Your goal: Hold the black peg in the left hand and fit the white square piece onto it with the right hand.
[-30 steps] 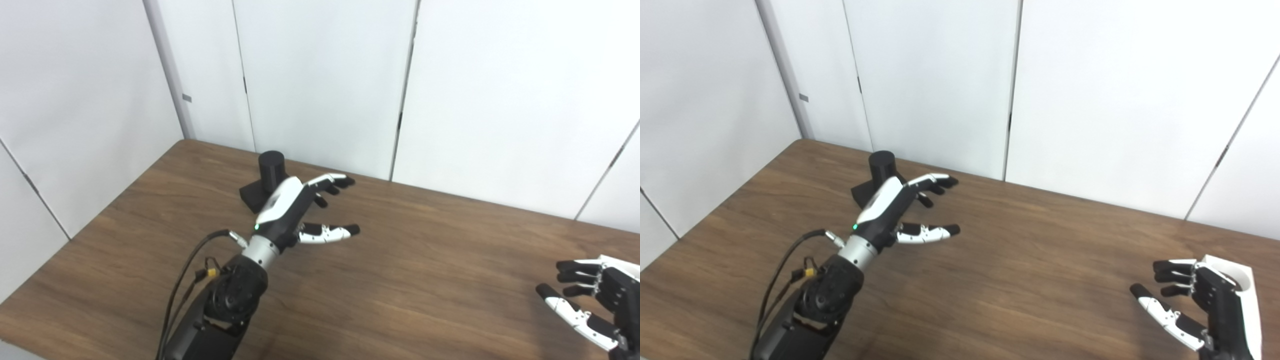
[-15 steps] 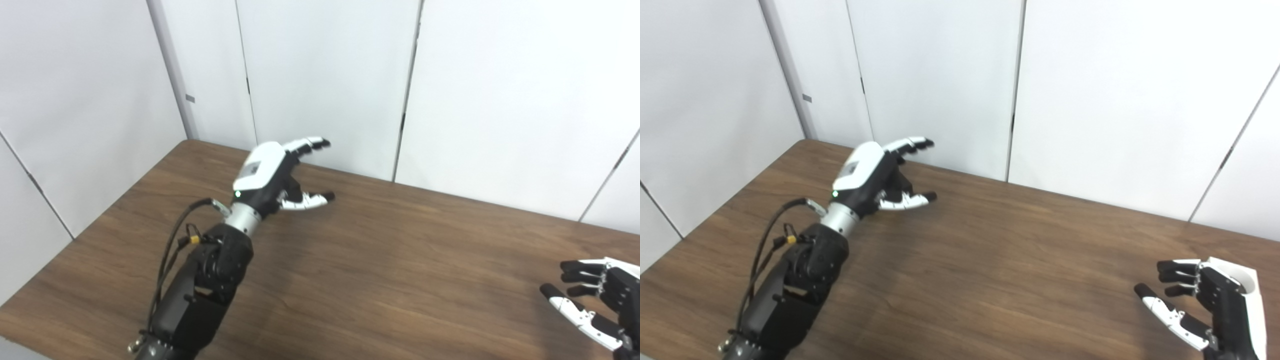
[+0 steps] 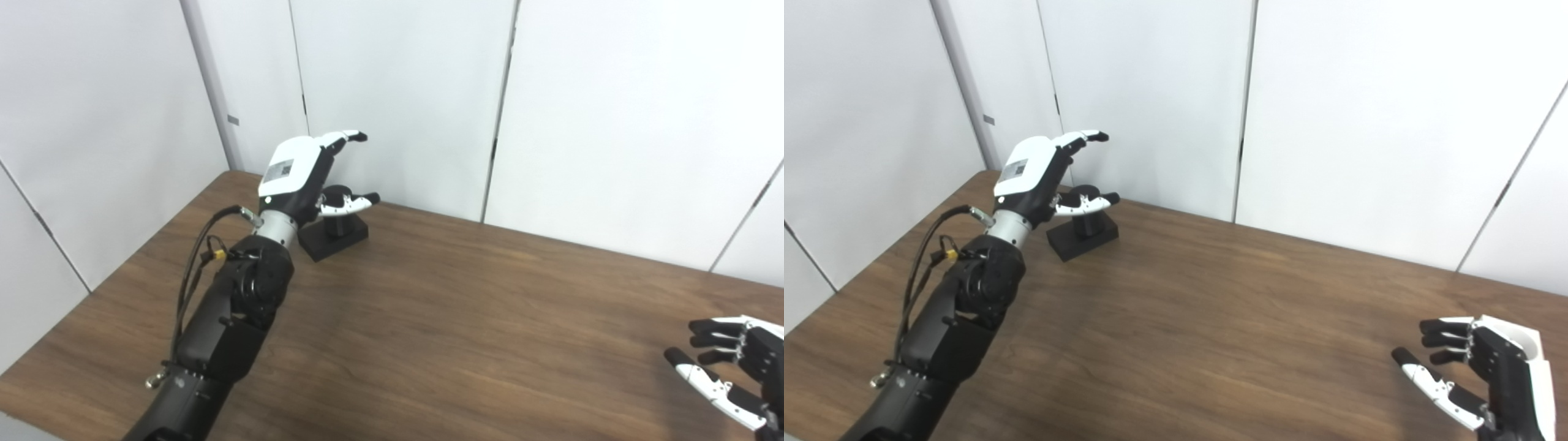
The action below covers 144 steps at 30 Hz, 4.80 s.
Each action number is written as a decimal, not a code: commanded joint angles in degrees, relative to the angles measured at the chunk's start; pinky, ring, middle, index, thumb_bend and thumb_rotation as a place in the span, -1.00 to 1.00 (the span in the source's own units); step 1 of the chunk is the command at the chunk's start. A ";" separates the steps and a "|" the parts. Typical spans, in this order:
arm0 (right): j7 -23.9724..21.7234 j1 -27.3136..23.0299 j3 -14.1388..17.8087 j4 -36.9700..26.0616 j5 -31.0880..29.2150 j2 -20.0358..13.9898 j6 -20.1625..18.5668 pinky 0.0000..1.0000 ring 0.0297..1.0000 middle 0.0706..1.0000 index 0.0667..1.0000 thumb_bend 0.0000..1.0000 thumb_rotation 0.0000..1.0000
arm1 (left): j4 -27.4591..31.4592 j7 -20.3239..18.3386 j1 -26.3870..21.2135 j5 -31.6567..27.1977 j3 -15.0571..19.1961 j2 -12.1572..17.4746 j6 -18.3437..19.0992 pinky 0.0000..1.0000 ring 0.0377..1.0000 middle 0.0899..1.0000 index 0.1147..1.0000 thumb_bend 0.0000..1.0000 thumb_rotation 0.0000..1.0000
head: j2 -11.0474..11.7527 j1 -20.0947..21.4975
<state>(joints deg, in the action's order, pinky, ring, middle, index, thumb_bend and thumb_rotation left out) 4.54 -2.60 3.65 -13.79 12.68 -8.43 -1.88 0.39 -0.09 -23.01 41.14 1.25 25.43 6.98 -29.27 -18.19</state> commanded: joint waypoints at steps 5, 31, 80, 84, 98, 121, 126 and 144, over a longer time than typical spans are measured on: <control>0.19 -1.78 0.19 -1.73 0.35 -0.41 1.91 -0.12 0.08 0.11 -0.10 -0.02 -0.77 | -3.02 3.39 -4.24 1.42 0.29 2.55 0.49 0.44 0.72 0.71 0.56 0.56 -0.40 | -0.03 -0.06; 0.41 -1.34 0.74 -2.09 -0.60 -0.07 2.30 -0.10 0.12 0.19 -0.10 -0.02 -0.77 | -7.95 -4.94 -7.11 8.64 -7.28 6.76 16.37 0.78 1.00 0.96 0.73 0.93 0.18 | -0.87 0.04; 0.36 -0.41 1.01 -6.60 0.76 1.33 -5.31 -0.01 0.14 0.30 -0.09 -0.02 -0.77 | -19.98 -9.87 -10.08 8.28 -12.20 6.55 19.79 0.86 1.00 1.00 0.73 0.95 0.25 | -2.86 0.50; 0.40 -0.44 1.09 -6.66 0.48 1.39 -5.26 -0.03 0.13 0.30 -0.09 -0.02 -0.77 | -20.47 -10.23 -10.24 7.73 -12.76 6.43 19.72 0.86 1.00 1.00 0.72 0.97 0.24 | -2.96 0.57; 0.33 -0.09 1.38 -7.39 0.11 1.08 -5.63 -0.07 0.11 0.29 -0.09 -0.01 -0.77 | -23.99 -8.90 -11.28 6.88 -16.04 5.93 18.78 0.92 1.00 1.00 0.70 0.94 0.25 | -3.32 1.16; 0.15 0.45 1.43 -9.20 -0.11 1.36 -7.63 -0.10 0.12 0.31 -0.09 -0.02 -0.77 | -27.97 -6.63 -12.61 6.03 -18.69 5.51 17.31 0.85 1.00 0.93 0.54 0.66 -0.06 | -4.19 1.21; 0.15 0.35 1.46 -8.57 -0.06 0.78 -6.64 -0.10 0.12 0.31 -0.09 -0.02 -0.77 | -27.17 -5.99 -12.19 4.72 -17.67 5.68 15.89 0.80 0.95 0.83 0.22 0.57 -0.31 | -4.55 1.00; 0.24 0.11 1.79 -7.50 -1.08 0.72 -6.05 -0.06 0.15 0.34 -0.09 -0.02 -0.77 | -24.08 -4.83 -9.50 1.77 -16.02 6.41 13.06 0.56 0.78 0.64 -0.16 0.05 -0.86 | -5.40 0.72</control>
<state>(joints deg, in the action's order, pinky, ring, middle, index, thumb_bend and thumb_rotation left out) 4.59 -0.95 4.98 -20.23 11.79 -7.15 -10.44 -25.34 -6.73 -30.99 42.80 -15.44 30.02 21.35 -34.63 -17.40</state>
